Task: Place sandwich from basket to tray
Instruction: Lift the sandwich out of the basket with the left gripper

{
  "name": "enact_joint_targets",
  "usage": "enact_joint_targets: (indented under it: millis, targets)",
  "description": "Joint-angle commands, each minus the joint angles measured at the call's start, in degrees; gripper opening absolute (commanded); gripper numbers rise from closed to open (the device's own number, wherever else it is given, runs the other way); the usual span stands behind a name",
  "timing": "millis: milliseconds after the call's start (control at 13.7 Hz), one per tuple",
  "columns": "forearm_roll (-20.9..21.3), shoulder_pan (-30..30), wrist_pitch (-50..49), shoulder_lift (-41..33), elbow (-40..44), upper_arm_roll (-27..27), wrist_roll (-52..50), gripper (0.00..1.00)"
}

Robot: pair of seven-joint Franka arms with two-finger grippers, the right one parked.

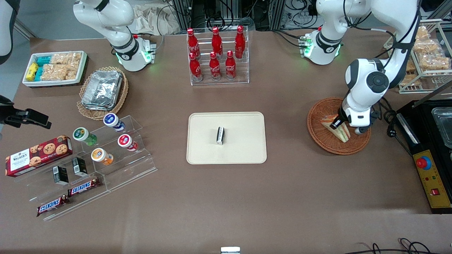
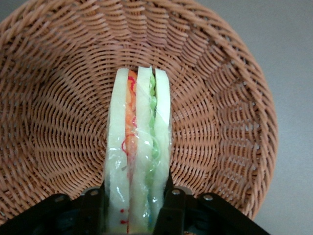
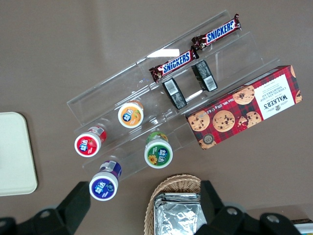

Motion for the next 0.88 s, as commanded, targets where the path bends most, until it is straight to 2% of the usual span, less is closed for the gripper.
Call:
enact_joint_targets:
  millis: [0, 219, 438, 656, 802]
  targets:
    - [1.5, 0.5, -3.8, -5.3, 0.4, 0.1, 1.1, 0.00]
    - [1.5, 1.1, -20.4, -9.8, 8.9, 0.1, 9.5, 0.00]
    - [1.0, 1.2, -38.6, -9.2, 23.6, 0.0, 17.4, 0.00]
    - [0.1, 0.6, -47.6, -9.1, 34.0, -0.4, 23.2, 0.00]
    - [-4.6, -0.1, -55.9, -7.6, 42.9, -1.8, 28.4, 0.00]
